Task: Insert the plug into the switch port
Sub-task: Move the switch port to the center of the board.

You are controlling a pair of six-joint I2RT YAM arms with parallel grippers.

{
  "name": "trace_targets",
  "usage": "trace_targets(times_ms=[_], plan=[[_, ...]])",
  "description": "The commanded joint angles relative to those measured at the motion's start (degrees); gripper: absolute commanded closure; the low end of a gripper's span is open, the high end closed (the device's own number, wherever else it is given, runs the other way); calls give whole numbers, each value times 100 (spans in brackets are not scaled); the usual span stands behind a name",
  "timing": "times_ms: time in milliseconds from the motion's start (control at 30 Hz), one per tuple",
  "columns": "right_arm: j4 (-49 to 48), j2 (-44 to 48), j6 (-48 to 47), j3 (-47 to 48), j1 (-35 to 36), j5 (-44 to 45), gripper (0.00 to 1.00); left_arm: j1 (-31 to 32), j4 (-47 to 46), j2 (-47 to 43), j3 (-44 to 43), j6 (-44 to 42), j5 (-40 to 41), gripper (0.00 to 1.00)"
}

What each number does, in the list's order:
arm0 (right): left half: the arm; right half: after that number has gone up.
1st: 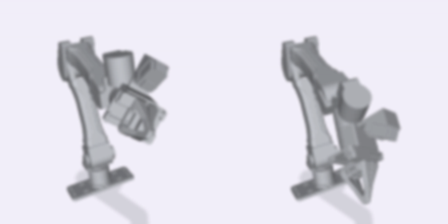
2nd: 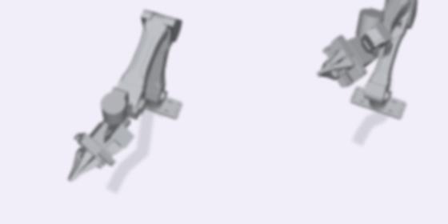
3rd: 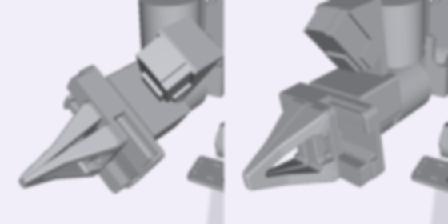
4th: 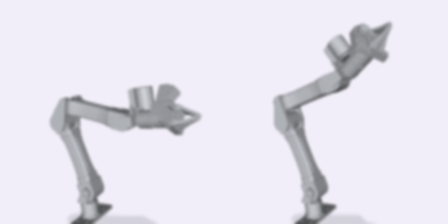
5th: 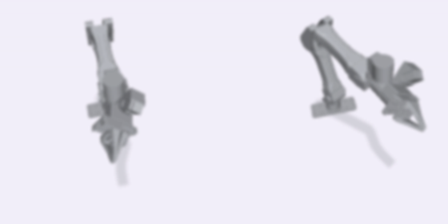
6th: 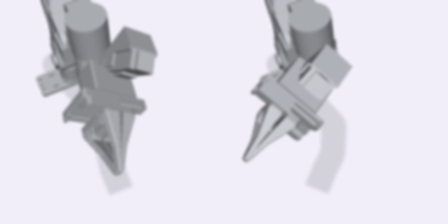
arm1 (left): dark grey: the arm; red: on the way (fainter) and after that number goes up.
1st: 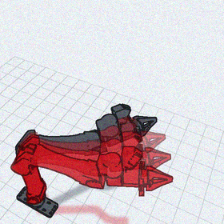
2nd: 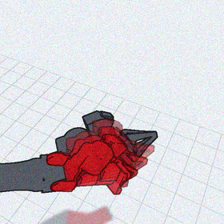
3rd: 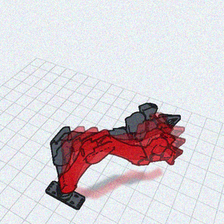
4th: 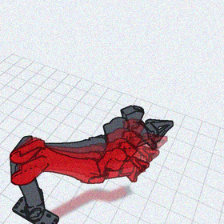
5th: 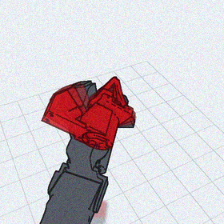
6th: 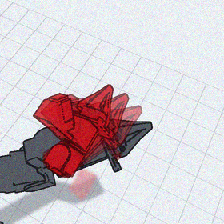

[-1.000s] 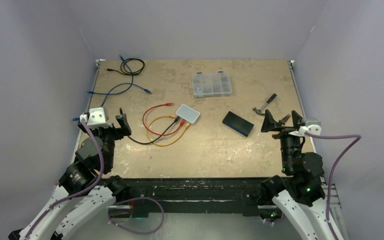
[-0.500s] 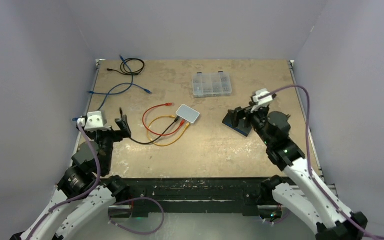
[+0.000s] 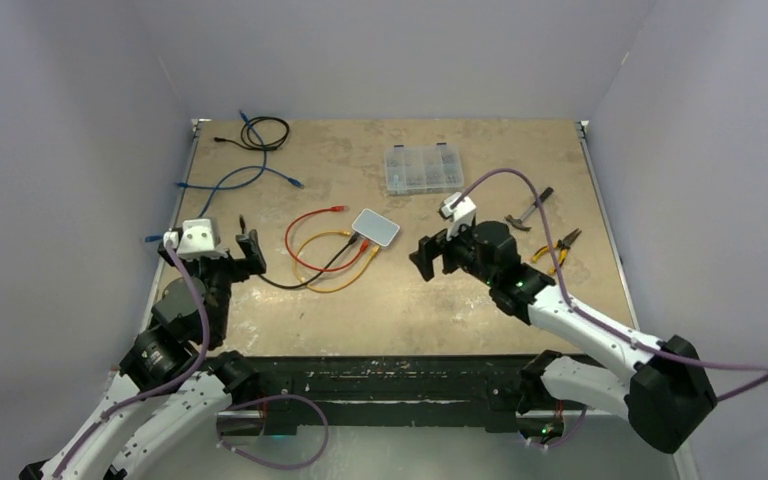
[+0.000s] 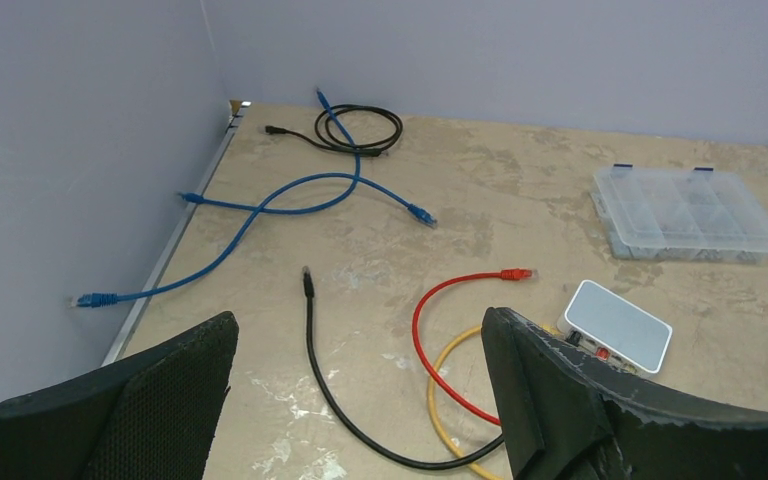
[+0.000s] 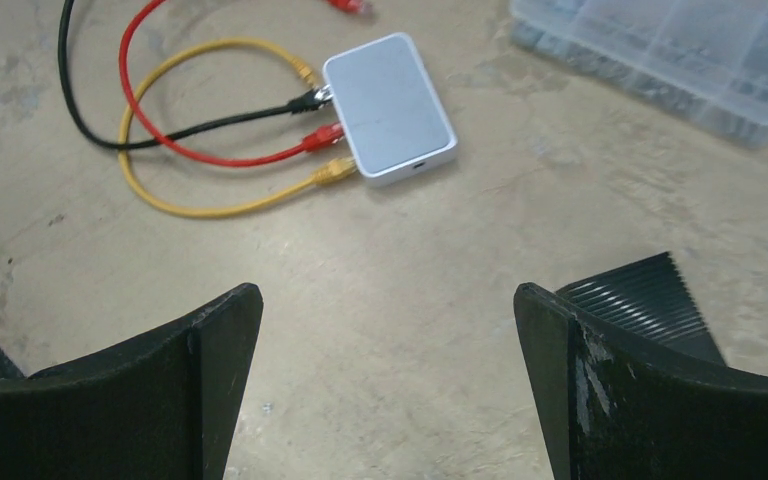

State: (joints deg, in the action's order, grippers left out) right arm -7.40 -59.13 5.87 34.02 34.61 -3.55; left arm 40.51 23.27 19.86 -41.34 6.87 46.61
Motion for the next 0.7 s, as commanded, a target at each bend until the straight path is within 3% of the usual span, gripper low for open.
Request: trace_targets(times_ms=[0, 367, 667], plan=[[-419, -497, 58, 82, 558, 333, 1, -27, -76, 133, 12, 20, 113, 9], [-249, -2076, 156, 801, 1525, 886, 1, -35, 46, 270, 29, 43, 355, 9], [-172, -3405, 461, 1398, 1808, 1530, 1, -367, -22, 523, 73, 70, 120, 9]])
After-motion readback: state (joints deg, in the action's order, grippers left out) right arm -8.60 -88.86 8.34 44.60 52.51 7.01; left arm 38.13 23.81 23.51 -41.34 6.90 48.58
